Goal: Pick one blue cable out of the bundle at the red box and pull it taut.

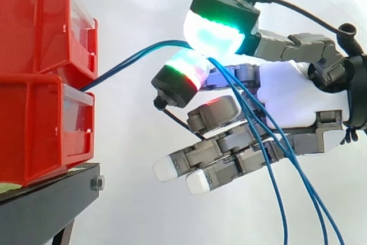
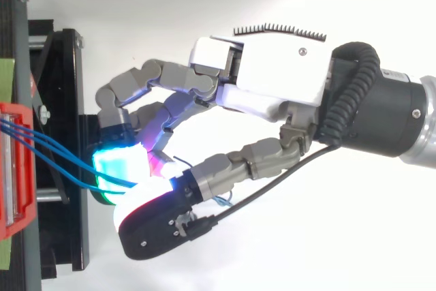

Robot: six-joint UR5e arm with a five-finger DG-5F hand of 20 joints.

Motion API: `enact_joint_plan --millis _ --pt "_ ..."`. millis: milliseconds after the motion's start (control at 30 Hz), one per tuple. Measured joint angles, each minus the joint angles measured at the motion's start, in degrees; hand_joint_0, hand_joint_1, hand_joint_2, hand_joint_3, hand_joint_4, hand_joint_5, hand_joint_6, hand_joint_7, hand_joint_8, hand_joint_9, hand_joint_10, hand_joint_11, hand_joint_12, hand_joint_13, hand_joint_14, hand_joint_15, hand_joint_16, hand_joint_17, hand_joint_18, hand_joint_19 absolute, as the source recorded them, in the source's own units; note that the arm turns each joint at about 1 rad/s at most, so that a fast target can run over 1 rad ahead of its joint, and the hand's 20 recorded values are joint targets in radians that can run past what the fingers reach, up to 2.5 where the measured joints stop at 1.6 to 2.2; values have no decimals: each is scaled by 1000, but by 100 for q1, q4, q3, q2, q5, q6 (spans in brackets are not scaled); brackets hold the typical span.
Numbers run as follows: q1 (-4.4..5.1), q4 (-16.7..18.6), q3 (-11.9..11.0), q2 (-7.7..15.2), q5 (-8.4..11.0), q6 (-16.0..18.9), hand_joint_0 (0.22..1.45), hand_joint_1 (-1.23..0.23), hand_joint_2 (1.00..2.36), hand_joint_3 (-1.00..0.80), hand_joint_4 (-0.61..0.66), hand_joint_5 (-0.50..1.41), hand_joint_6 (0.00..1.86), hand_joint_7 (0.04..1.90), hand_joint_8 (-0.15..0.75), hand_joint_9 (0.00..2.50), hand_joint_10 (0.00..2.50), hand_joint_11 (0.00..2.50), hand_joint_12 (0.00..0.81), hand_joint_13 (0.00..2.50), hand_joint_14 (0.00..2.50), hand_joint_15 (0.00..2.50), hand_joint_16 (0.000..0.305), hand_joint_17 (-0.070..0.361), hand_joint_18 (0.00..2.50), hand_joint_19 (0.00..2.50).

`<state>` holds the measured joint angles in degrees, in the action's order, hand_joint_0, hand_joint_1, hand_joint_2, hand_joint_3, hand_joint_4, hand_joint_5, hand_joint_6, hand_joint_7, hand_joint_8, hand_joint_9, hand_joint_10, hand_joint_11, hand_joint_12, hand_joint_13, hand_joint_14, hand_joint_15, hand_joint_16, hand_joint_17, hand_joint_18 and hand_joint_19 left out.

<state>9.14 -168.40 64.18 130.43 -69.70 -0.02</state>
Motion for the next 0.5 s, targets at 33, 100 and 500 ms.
enact_joint_plan --millis 33,100,500 --pt "0 0 0 0 0 1 685 -961 1022 -236 -208 -188 841 1305 246 804 279 1975 427 538 11 335 57 129 571 293" --pt "0 0 -1 0 0 -1 696 -971 1020 -252 -210 -188 840 1310 244 800 266 1988 425 529 11 334 57 129 570 286" --pt "0 1 -2 0 0 -4 769 -1027 1007 -433 -194 -192 826 1301 230 716 163 1989 410 429 9 267 59 133 475 145"
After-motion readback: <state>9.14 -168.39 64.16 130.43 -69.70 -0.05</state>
